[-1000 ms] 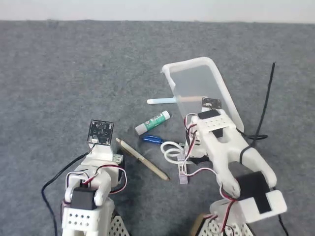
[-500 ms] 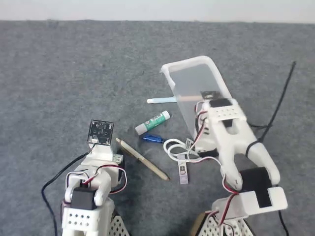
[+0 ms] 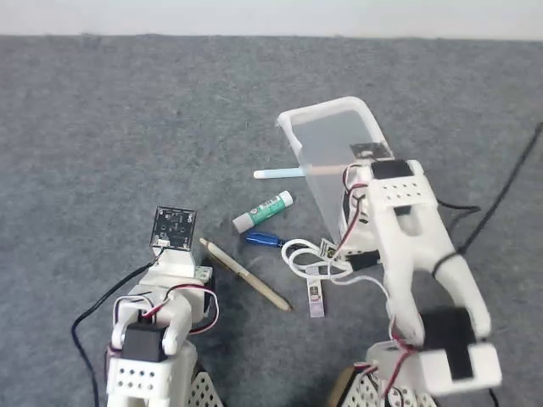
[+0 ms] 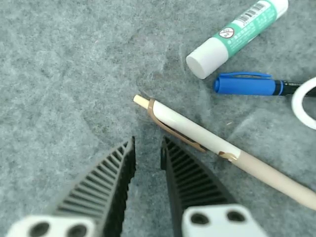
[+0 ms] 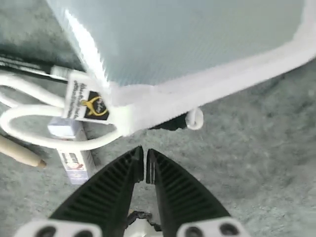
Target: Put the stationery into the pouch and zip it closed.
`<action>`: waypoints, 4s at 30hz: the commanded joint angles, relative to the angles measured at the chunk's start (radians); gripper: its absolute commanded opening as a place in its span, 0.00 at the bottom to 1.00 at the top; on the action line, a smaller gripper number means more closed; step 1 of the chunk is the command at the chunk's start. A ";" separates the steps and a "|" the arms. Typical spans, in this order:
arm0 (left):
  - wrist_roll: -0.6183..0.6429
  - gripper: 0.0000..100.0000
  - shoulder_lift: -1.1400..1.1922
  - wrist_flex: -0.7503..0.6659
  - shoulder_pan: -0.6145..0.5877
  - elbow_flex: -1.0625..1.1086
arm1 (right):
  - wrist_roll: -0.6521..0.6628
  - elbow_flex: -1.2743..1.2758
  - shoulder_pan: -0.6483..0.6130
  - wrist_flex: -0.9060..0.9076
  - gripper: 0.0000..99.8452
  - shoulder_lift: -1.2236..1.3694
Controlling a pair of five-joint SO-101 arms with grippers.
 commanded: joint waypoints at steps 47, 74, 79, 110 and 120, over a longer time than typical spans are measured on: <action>-0.002 0.08 -0.018 0.005 -0.003 -0.013 | -0.301 0.176 0.019 -0.423 0.00 0.143; -0.002 0.08 -0.018 0.005 -0.003 -0.013 | 0.399 0.130 0.015 -0.151 0.01 -0.182; -0.002 0.08 -0.018 0.005 -0.003 -0.013 | 0.508 0.126 0.013 -0.127 0.01 -0.188; -0.002 0.08 -0.018 0.005 -0.003 -0.013 | 0.365 0.132 0.012 -0.084 0.19 -0.180; -0.002 0.08 -0.018 0.005 -0.003 -0.013 | 0.336 0.265 0.012 -0.265 0.19 -0.180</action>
